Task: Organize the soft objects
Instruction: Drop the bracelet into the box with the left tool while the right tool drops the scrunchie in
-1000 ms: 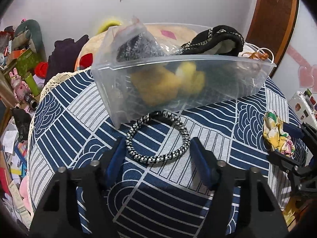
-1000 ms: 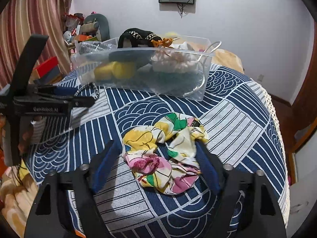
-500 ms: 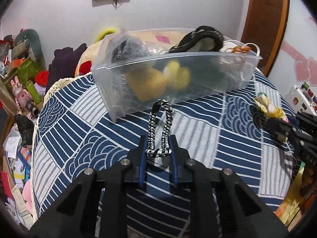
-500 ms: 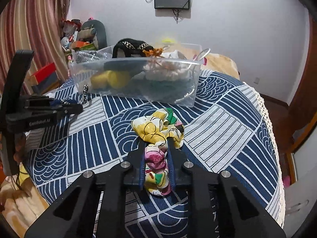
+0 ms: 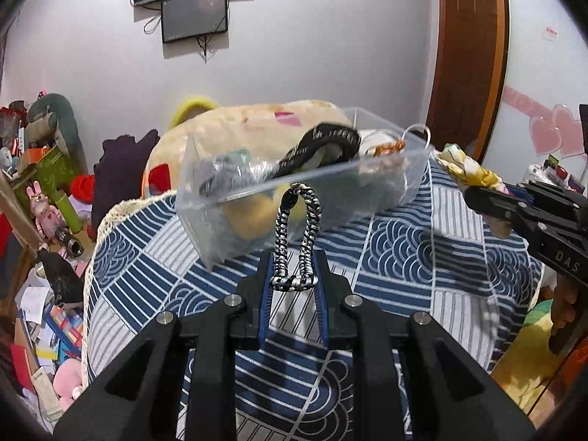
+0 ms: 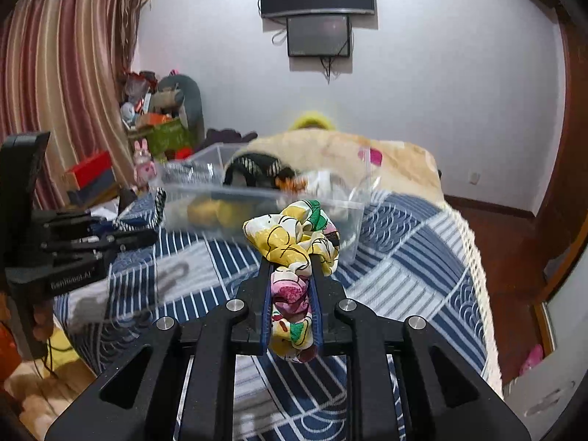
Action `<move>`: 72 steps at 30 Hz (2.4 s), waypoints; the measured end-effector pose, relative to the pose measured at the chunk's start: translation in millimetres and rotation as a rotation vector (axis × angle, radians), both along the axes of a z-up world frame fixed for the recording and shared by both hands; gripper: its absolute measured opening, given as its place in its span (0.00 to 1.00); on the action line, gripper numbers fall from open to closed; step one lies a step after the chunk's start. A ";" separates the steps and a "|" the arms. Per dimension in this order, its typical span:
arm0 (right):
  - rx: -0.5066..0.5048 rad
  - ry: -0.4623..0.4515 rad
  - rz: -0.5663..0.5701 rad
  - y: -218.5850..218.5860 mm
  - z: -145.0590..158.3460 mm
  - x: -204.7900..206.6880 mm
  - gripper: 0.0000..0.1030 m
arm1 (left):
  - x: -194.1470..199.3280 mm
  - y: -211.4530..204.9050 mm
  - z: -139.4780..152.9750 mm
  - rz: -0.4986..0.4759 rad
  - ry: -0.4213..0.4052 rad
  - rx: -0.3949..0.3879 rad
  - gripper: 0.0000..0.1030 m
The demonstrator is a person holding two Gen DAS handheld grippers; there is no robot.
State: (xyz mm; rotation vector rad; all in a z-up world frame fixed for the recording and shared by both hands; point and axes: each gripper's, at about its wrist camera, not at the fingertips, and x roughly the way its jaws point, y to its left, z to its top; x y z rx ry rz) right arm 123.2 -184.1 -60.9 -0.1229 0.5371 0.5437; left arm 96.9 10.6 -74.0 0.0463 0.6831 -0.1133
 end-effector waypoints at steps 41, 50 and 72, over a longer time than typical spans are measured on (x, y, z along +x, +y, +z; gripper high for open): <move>0.017 0.008 -0.007 50.7 24.6 92.1 0.15 | 113.2 7.6 9.4 0.027 0.005 -0.115 0.28; -0.050 0.095 -0.004 58.7 -1.7 108.5 0.18 | 116.7 16.0 5.4 0.047 0.026 -0.167 0.48; 0.046 -0.068 0.005 31.3 46.5 54.2 0.62 | 61.0 20.8 52.3 0.030 -0.103 -0.228 0.63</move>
